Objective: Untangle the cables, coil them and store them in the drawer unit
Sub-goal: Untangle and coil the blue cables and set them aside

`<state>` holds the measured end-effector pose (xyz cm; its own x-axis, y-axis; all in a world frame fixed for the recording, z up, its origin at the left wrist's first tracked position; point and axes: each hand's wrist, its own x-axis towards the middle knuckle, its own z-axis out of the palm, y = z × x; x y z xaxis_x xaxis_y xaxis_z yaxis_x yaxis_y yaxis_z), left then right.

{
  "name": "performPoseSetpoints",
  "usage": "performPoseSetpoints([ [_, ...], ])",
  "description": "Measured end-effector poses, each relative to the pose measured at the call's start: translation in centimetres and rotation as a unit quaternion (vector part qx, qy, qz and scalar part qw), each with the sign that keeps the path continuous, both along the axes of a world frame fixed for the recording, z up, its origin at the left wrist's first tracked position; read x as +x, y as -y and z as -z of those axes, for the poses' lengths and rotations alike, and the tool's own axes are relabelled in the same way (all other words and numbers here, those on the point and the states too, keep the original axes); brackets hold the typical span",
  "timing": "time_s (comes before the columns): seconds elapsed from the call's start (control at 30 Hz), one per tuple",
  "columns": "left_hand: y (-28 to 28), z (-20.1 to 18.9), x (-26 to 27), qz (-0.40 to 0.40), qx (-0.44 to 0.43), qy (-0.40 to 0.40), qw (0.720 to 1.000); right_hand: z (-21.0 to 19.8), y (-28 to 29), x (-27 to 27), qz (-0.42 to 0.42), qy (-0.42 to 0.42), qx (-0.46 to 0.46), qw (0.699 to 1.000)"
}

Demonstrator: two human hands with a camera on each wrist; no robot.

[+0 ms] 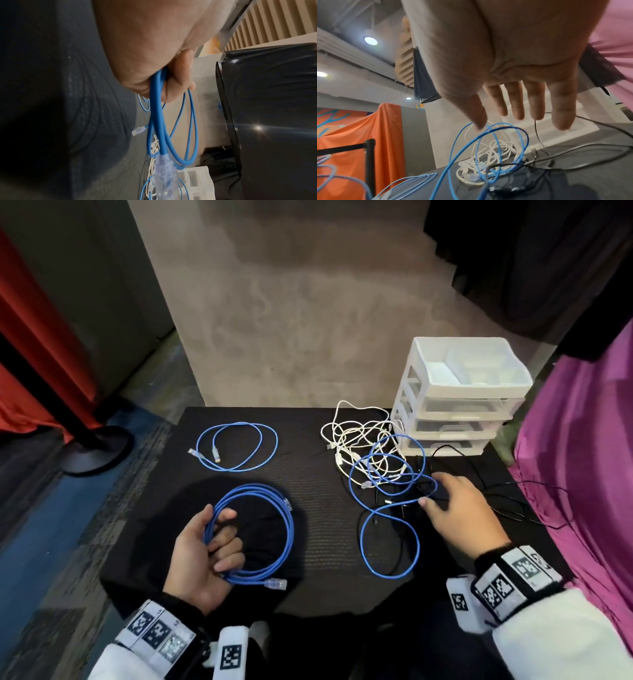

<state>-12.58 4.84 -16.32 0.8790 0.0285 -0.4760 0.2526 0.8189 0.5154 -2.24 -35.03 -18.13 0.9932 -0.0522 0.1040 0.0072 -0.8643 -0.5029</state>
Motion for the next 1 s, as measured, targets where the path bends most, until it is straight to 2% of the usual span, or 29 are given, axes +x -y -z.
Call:
performPoseSetpoints([
  [0.1, -0.6, 0.2, 0.1, -0.005, -0.011, 0.004, 1.000, -1.5, -3.9, -1.6, 0.011, 0.158, 0.007, 0.987],
  [0.2, -1.5, 0.3, 0.2, -0.012, -0.027, 0.011, 1.000, -3.5, -11.0, -1.4, -0.086, 0.202, 0.035, 0.975],
  [0.3, -2.9, 0.4, 0.0, -0.019, -0.032, 0.011, 0.999, -3.3, -18.9, 1.4, -0.203, 0.139, 0.085, 0.966],
  [0.4, -4.8, 0.5, -0.5, -0.038, -0.028, 0.010, 0.999, -1.6, -26.7, 5.4, -0.262, 0.022, 0.089, 0.961],
  [0.47, -6.2, 0.6, -1.1, -0.054, -0.023, 0.010, 0.998, 0.1, -30.9, 7.6, -0.283, -0.060, 0.063, 0.955],
  [0.53, -7.6, 0.6, -1.8, -0.073, -0.021, 0.012, 0.997, 2.1, -33.6, 9.0, -0.306, -0.139, -0.016, 0.942],
  [0.6, -8.9, 0.6, -2.4, -0.088, -0.022, 0.017, 0.996, 3.9, -34.5, 9.9, -0.310, -0.145, -0.120, 0.932],
  [0.67, -10.0, 0.7, -2.8, -0.104, -0.026, 0.023, 0.994, 5.0, -34.6, 10.4, -0.301, -0.087, -0.158, 0.936],
  [0.73, -10.5, 0.9, -3.0, -0.116, -0.025, 0.022, 0.993, 4.9, -34.3, 10.7, -0.308, -0.059, -0.153, 0.937],
  [0.87, -10.1, 1.1, -2.7, -0.114, -0.020, 0.016, 0.993, 4.0, -32.5, 10.8, -0.332, -0.081, -0.177, 0.923],
  [1.0, -8.7, 0.9, -2.1, -0.098, -0.018, 0.011, 0.995, 2.2, -29.1, 9.7, -0.305, -0.107, -0.119, 0.939],
])
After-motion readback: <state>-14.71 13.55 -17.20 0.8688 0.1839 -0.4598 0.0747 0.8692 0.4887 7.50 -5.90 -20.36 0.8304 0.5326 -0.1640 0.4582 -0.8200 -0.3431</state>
